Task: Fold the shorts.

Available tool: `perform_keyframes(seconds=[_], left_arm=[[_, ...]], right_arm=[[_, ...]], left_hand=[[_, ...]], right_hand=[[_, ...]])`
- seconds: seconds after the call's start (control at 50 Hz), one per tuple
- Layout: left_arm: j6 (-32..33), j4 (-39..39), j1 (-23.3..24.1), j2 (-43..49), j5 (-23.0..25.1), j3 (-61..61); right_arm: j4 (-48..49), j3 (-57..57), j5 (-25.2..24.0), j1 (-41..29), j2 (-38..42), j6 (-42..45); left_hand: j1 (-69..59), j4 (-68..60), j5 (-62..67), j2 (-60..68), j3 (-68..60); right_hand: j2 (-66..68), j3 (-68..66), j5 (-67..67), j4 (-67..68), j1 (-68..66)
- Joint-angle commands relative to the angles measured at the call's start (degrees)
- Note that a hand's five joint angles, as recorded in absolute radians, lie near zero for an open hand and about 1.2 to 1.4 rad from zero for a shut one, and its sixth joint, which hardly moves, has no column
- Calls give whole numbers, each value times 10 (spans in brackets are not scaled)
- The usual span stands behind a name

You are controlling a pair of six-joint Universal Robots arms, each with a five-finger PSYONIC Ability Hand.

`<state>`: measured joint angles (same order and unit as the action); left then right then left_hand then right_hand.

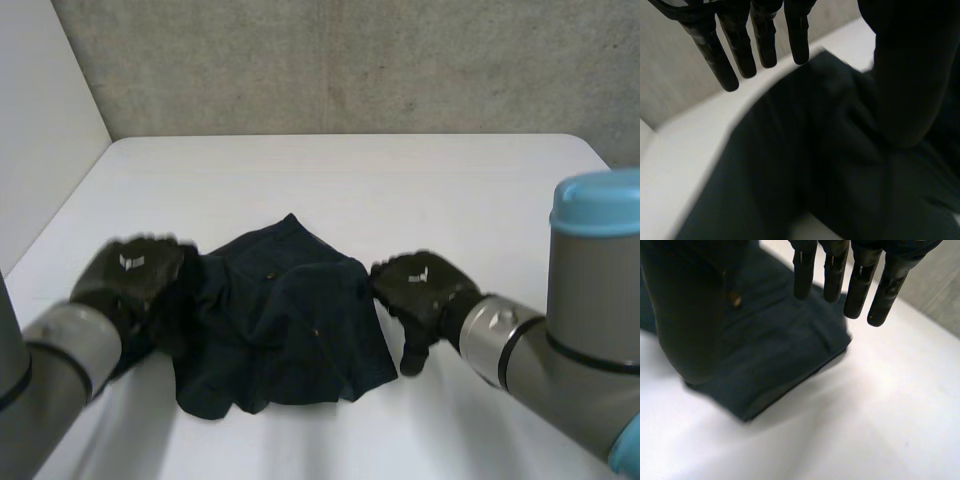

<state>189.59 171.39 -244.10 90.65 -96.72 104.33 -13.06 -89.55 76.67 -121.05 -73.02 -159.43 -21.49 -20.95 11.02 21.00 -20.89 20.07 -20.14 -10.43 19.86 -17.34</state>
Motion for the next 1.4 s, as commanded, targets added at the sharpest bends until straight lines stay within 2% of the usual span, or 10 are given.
perform_keyframes(seconds=[0.02,0.18,0.34,0.52,0.68,0.78,1.04,1.16,1.26,1.4], left_arm=[[-68,-52,34,5,2,54],[-76,16,43,60,-5,66],[-76,62,46,124,-26,43],[-76,82,58,186,-80,4],[-76,97,65,203,-94,-18],[-76,110,66,220,-94,-25],[-74,128,71,233,-94,-32],[-67,125,71,215,-95,-43],[-55,95,69,140,-87,-52],[-45,79,71,67,-87,-64]], right_arm=[[52,-76,-10,-8,6,10],[168,-118,-11,-9,31,-87],[182,-111,-8,-26,69,-161],[198,-94,-6,-50,96,-175],[201,-66,-5,-64,129,-218],[202,-41,12,-66,155,-222],[234,-16,47,-71,167,-219],[227,2,51,-71,171,-203],[226,-3,73,-64,135,-174],[140,-39,34,-60,77,-179]], left_hand=[[-50,-56,55,55,-56],[12,6,-7,-7,6],[10,5,-5,-5,4],[2,-4,3,3,-4],[-18,-24,23,23,-24],[-104,-110,109,109,-110],[-583,-589,588,588,-589],[-585,-591,590,590,-591],[-585,-591,590,590,-591],[-585,-591,590,590,-591]], right_hand=[[47,-46,-43,49,-74],[35,-34,-31,37,-62],[28,-27,-24,30,-55],[36,-36,-33,38,-64],[50,-49,-46,52,-77],[78,-78,-75,80,-106],[599,-598,-596,601,-626],[599,-599,-596,601,-627],[599,-599,-596,601,-627],[59,-58,-55,61,-86]])
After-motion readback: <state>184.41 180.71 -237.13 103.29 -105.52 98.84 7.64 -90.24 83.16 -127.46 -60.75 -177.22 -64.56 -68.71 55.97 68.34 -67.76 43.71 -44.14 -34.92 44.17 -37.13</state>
